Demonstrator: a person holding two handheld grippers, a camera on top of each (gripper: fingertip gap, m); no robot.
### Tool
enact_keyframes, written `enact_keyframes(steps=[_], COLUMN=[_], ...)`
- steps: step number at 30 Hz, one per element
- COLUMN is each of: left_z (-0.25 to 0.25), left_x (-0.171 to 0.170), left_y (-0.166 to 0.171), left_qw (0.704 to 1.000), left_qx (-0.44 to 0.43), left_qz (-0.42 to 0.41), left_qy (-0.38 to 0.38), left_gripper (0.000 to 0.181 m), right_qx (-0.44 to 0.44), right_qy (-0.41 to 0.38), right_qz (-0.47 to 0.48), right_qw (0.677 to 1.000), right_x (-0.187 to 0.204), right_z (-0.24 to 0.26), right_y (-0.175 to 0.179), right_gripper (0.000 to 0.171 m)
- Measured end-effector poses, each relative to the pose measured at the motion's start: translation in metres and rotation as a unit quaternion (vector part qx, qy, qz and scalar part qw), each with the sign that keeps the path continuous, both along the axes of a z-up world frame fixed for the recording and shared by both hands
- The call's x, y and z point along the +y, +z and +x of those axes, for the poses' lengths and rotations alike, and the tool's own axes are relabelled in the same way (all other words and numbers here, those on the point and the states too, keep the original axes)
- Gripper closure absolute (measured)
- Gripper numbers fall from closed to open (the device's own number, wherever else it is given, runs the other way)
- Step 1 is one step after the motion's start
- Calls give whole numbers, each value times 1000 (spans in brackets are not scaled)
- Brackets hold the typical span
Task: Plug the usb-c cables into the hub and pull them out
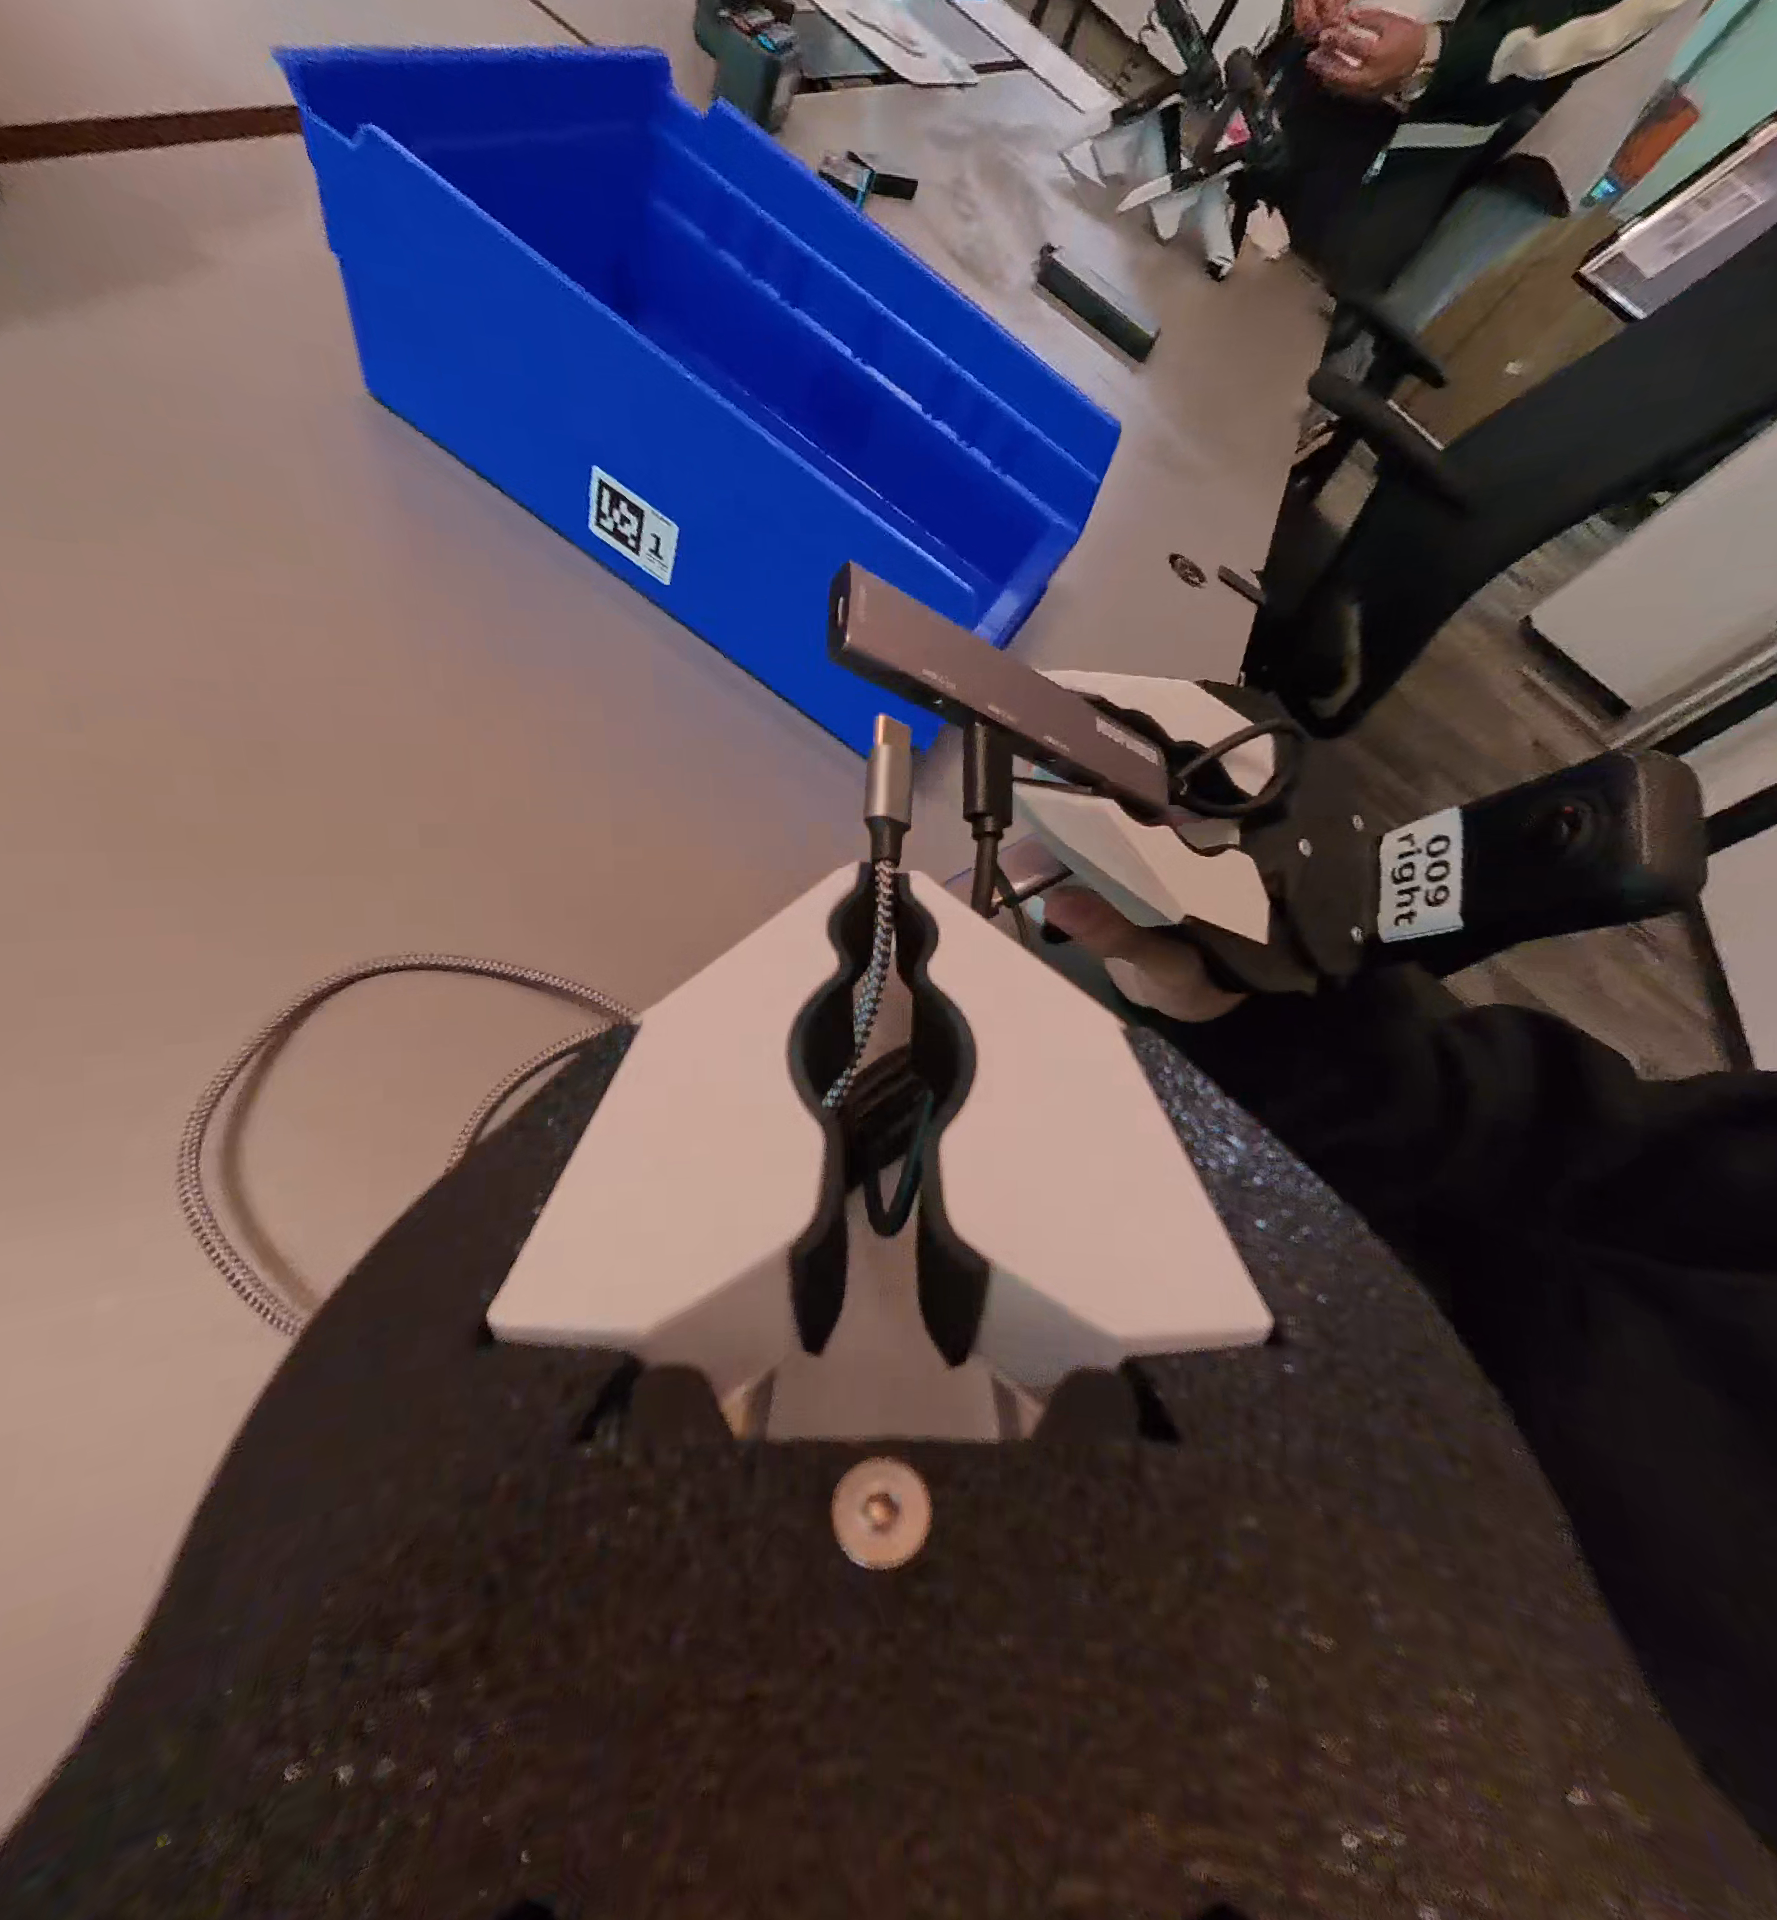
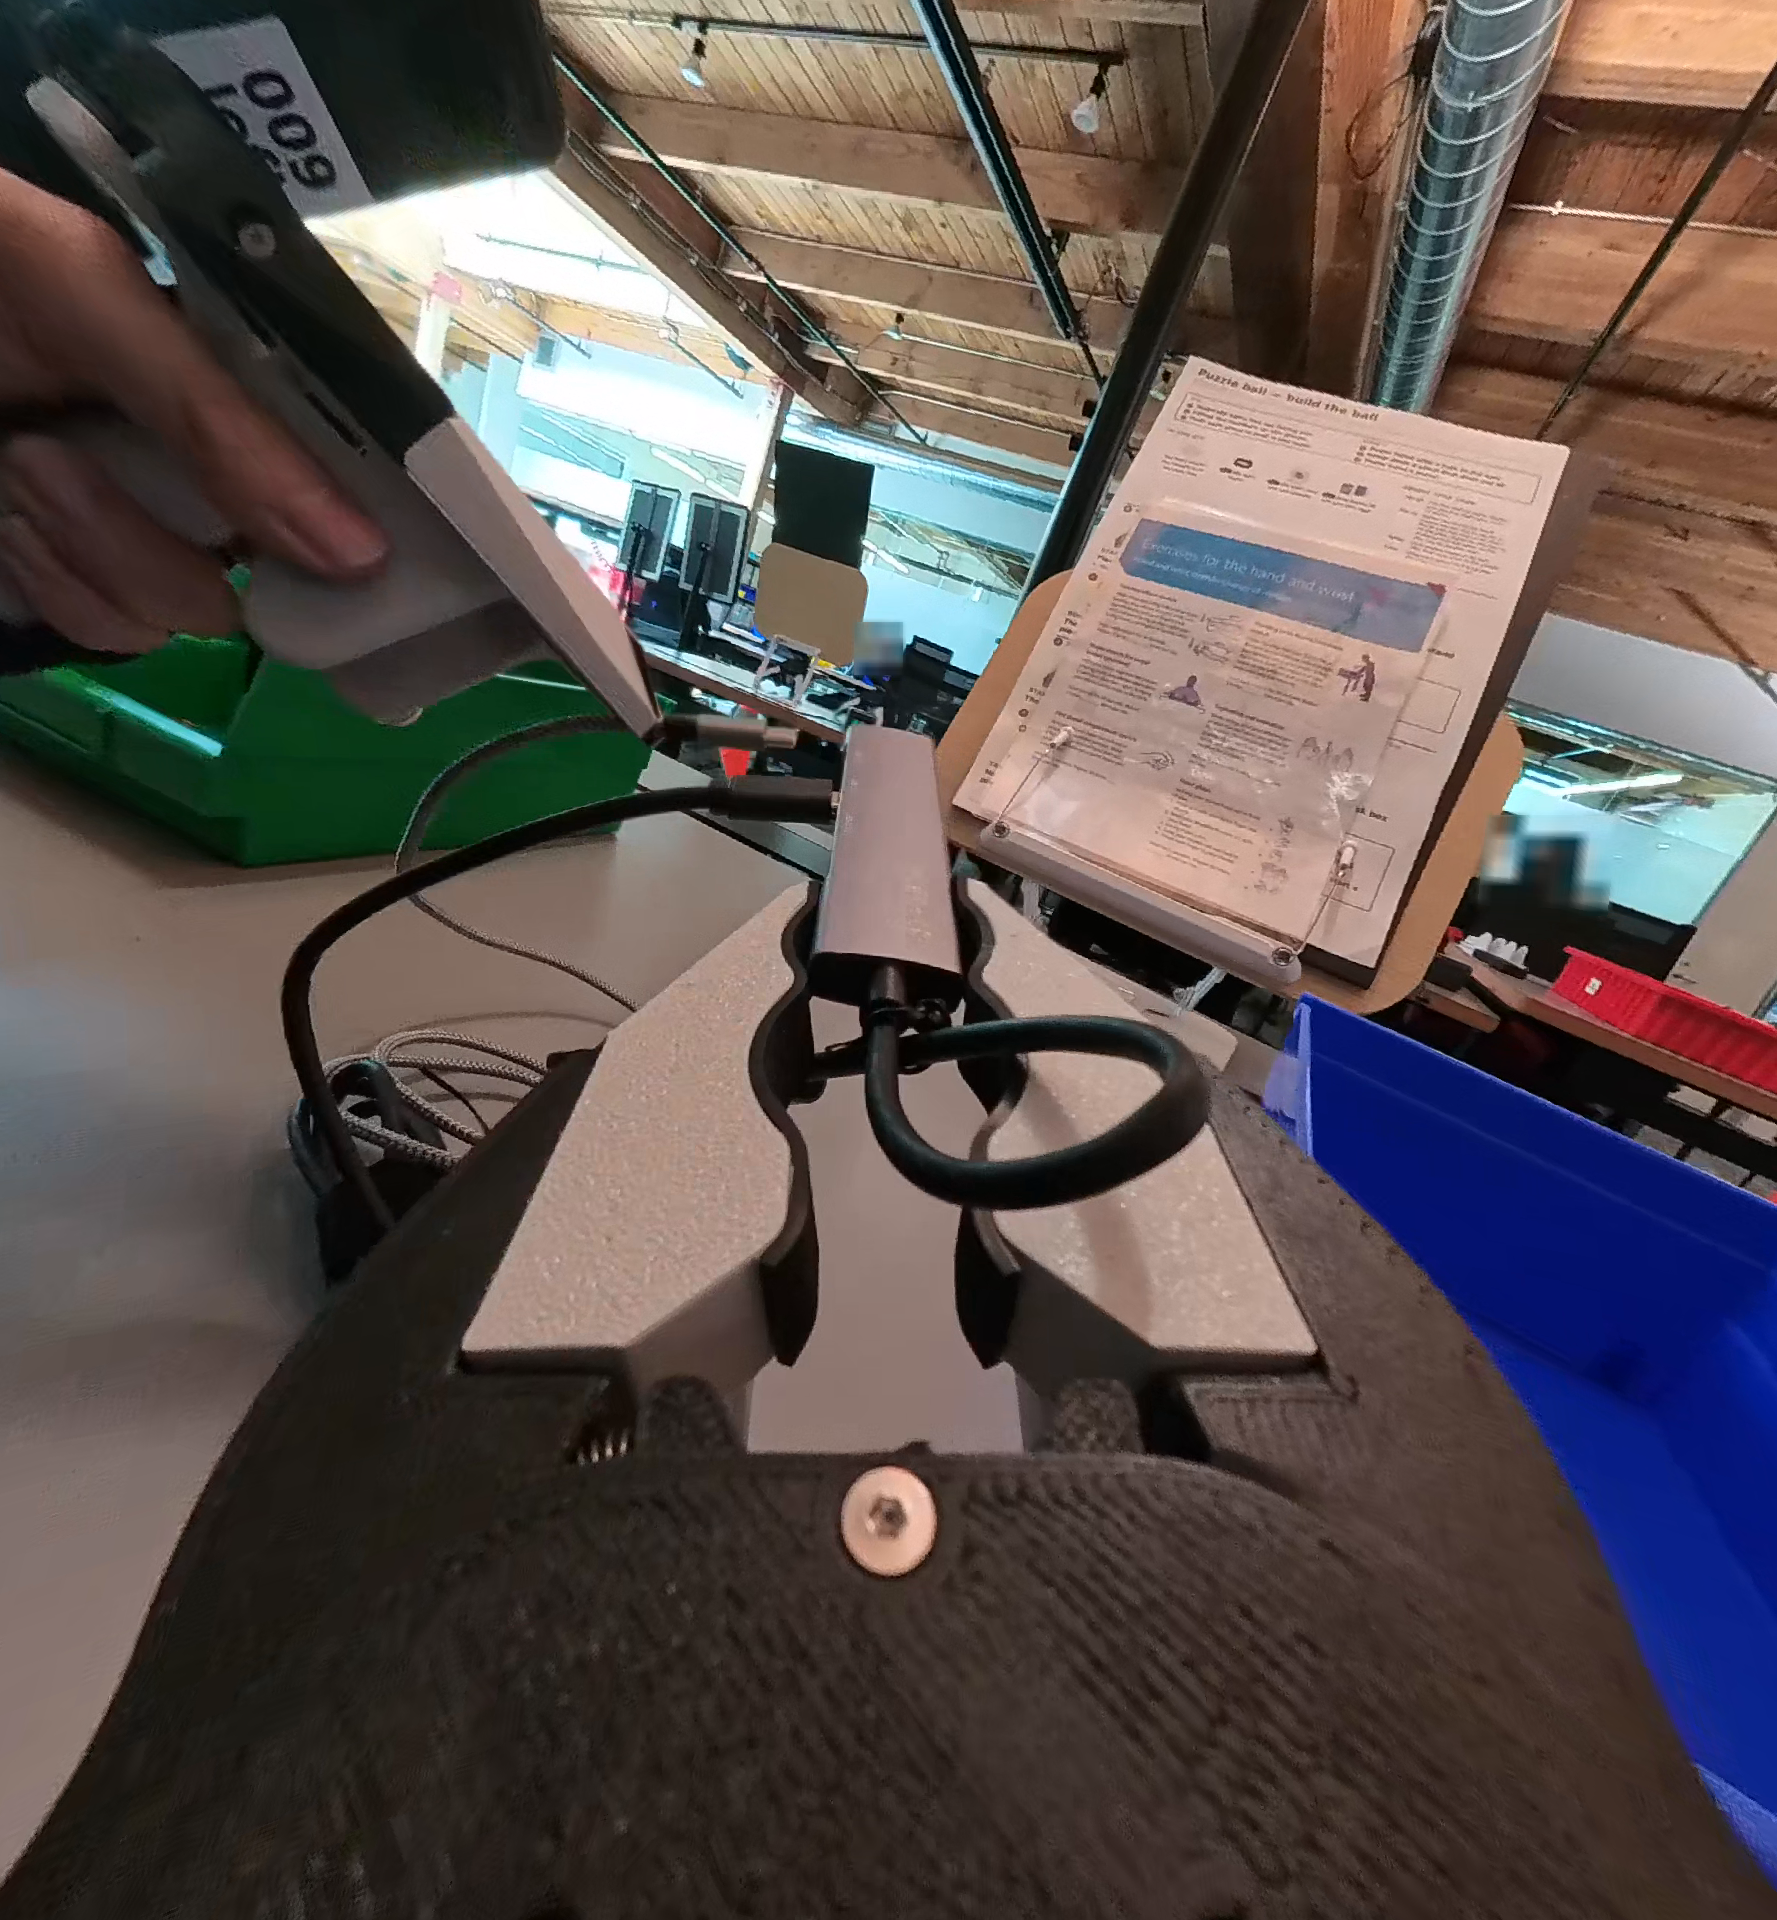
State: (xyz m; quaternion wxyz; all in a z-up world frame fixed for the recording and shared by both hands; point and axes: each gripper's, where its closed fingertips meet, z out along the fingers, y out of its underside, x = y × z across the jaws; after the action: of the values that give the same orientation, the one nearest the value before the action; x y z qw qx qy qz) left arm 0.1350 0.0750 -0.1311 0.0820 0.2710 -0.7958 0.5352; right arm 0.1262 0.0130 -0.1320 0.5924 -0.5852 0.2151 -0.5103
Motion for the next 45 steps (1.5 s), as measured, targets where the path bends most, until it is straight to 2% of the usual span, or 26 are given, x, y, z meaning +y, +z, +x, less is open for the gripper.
enact_keyframes(steps=[9, 19, 21, 24, 27, 29, 37, 45], left_z=[-4, 1, 6, 11, 13, 13, 13, 16], left_x=[-4, -6, -8, -14, -19, -20, -19, -21], left_y=[-9, -10, -10, -1, 3, 3, 3, -5], left_qw=[1000, 1000, 999, 991, 964, 950, 927, 929], left_qx=[11, 15, -25, -131, -261, -308, -369, -364], left_qz=[4, -3, 6, -4, -3, -2, 19, 26], left_qy=[-15, 3, 19, 34, 49, 54, 66, 64], left_gripper=[181, 181, 181, 180, 180, 180, 181, 181], right_qx=[-1, 3, 25, 36, 41, 42, 55, 72], right_qy=[2, -6, -4, -14, -12, -8, 12, 27], right_qz=[-31, -48, -23, 30, 52, 57, 53, 61], right_qw=[1000, 999, 999, 999, 998, 997, 997, 995], right_x=[11, 13, 12, 5, 2, 0, 3, 5], right_z=[0, 1, 4, 7, 7, 6, 7, 8], right_y=[-5, -8, -10, -6, -3, -1, -4, -10], right_gripper=[149, 148, 148, 148, 149, 149, 149, 148])
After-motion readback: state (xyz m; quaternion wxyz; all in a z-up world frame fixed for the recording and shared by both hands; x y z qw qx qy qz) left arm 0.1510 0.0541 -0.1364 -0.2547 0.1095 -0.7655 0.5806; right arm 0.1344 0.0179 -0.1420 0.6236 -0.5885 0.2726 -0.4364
